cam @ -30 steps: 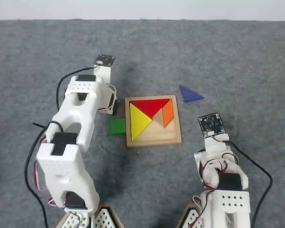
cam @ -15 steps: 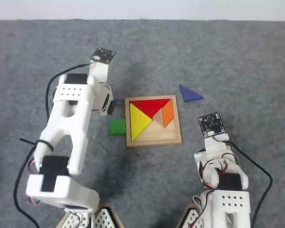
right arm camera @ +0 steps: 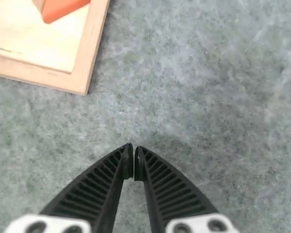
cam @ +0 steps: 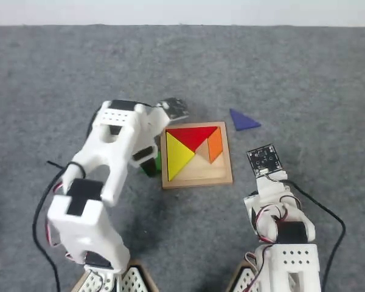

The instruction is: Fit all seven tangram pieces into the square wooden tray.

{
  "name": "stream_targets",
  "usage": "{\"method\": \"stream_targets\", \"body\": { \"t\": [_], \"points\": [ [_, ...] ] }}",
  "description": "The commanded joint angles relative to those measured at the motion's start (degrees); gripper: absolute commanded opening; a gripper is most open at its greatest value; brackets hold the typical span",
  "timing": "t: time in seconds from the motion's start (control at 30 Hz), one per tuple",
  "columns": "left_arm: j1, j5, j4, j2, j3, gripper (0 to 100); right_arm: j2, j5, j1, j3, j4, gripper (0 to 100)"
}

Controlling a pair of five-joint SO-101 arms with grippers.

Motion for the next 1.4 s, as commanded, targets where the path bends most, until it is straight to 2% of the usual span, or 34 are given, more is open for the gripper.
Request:
{"method": "stream_targets", "body": {
  "t": [0.0, 0.13, 0.33, 0.5, 0.67, 1.07, 1.17, 1.27, 1.37],
  "points": [
    [1.3, -4.6, -2.7, 2.4, -7.2, 25, 0.7, 0.7, -0.3, -3.5, -1.3, 1.6],
    [1.3, -8.2, -2.6, 6.4, -9.2, 25, 0.7, 0.7, -0.3, -3.5, -1.3, 1.6],
    [0.8, -8.3, -1.7, 10.2, -9.9, 24, 0.6, 0.7, -0.4, -3.5, -1.3, 1.6],
    [0.7, -7.6, 2.2, 10.8, -10.6, 13, 0.6, 0.7, -0.2, -3.5, -1.3, 1.6],
    [-1.2, -1.8, 2.4, 9.8, -10.5, 1, 0.5, 0.7, -0.2, -3.5, -1.3, 1.6],
    [-0.4, 0.9, 9.6, 0.3, -10.5, 2, 0.4, 0.7, -0.1, -3.5, -1.3, 1.5],
    [-1.9, 3.3, 6.6, 0.5, -10.9, 11, 0.4, 0.7, -0.1, -3.5, -1.2, 1.5],
    [-2.9, 2.7, 4.0, 0.6, -10.9, 20, 0.4, 0.7, -0.3, -3.5, -1.2, 1.5],
    [-2.6, 2.2, 1.5, 0.7, -10.9, 21, 0.4, 0.7, -0.3, -3.5, -1.2, 1.5]
  ]
}}
